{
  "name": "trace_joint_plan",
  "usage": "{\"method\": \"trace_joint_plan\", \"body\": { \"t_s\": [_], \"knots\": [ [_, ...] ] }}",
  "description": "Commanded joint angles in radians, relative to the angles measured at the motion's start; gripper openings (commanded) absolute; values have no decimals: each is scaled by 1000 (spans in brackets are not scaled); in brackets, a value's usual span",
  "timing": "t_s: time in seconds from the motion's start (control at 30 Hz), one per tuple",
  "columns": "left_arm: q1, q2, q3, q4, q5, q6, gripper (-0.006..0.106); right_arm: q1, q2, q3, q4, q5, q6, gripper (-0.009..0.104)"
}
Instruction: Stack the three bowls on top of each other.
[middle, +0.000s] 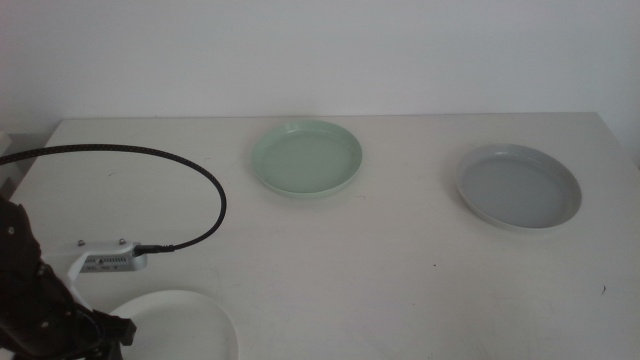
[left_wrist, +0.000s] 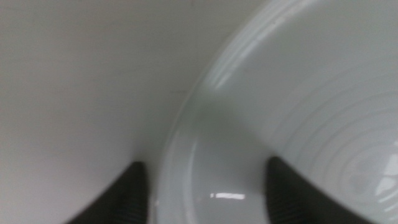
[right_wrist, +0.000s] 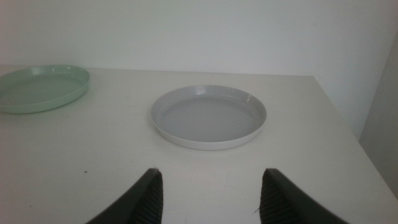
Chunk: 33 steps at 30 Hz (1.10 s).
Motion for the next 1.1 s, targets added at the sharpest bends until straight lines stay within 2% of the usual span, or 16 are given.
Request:
{"method": "trace_joint_plan", "body": {
  "t_s": [0.0, 0.17, 0.37, 0.6, 0.73, 1.07],
  "knots": [
    [-5, -5, -9, -14, -24, 3, 42, -6, -27, -6, -10, -80, -5, 41],
    [-5, -5, -9, -8, -37, 3, 1, -6, -27, -6, -10, -80, -5, 41],
    [-5, -5, -17, 0, 1, 3, 0, -6, -27, -6, -10, -80, -5, 41],
    [-28, -17, -124, -74, 122, 2, 0, -6, -27, -6, -10, -80, -5, 41],
    [-99, -19, -256, -112, 201, -2, 0, -6, -27, -6, -10, -80, -5, 41],
    [-305, 106, -602, -123, 242, -140, 0, -6, -27, -6, -10, -80, -5, 41]
  ]
}}
